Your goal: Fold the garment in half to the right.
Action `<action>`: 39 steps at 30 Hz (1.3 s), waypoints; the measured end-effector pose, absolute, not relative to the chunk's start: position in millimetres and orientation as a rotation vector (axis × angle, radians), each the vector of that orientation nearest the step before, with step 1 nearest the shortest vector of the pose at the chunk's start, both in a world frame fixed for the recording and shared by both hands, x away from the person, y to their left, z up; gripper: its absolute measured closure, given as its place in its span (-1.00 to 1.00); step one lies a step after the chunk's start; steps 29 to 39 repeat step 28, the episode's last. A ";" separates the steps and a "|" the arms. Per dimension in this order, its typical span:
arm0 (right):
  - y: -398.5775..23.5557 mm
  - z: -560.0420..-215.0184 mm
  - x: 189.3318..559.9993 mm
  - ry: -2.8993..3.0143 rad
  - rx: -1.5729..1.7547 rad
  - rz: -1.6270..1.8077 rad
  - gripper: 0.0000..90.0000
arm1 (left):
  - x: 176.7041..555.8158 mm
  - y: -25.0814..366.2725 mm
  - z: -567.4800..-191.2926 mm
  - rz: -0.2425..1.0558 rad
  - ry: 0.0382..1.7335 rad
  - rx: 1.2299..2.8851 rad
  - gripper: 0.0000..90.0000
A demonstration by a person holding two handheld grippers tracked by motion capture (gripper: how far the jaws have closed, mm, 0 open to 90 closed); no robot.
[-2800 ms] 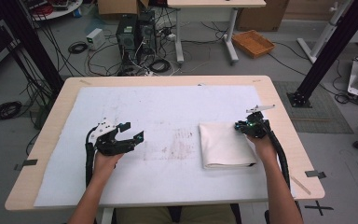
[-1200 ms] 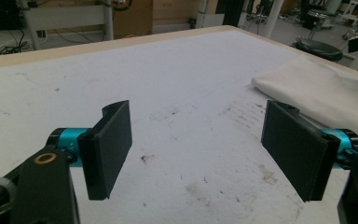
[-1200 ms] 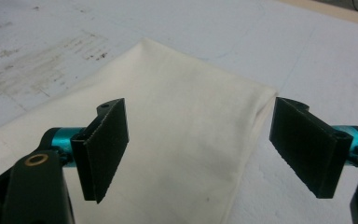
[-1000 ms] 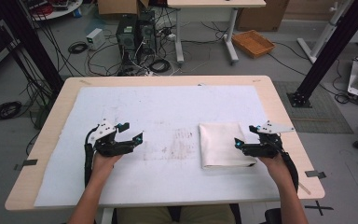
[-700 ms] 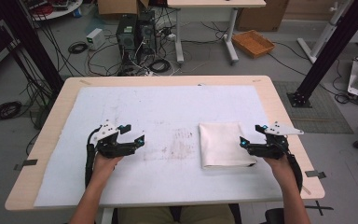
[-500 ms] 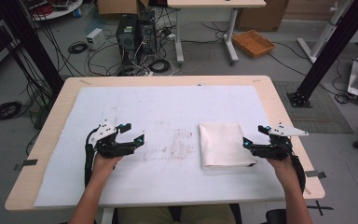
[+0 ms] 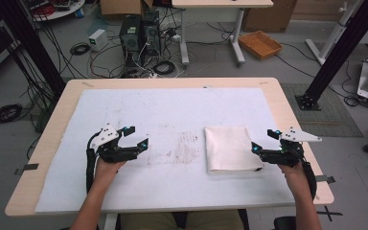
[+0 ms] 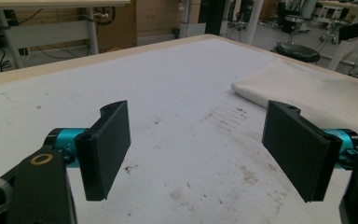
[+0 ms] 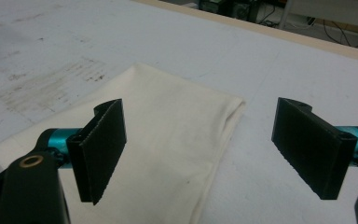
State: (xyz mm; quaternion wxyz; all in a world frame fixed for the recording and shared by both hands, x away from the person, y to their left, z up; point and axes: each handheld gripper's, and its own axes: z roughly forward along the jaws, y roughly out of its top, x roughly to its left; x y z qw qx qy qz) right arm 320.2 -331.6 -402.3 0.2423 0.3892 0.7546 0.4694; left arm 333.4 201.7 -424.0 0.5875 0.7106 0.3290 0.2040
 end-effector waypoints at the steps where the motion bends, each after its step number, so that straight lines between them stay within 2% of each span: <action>1: -332.2 -402.4 319.6 2.064 1.065 1.285 -0.61 | 333.7 201.3 -424.5 0.470 0.770 1.654 -0.48; 39: -335.5 -403.8 318.8 2.068 1.065 1.289 -0.61 | 334.8 201.4 -425.5 0.470 0.782 1.658 -0.48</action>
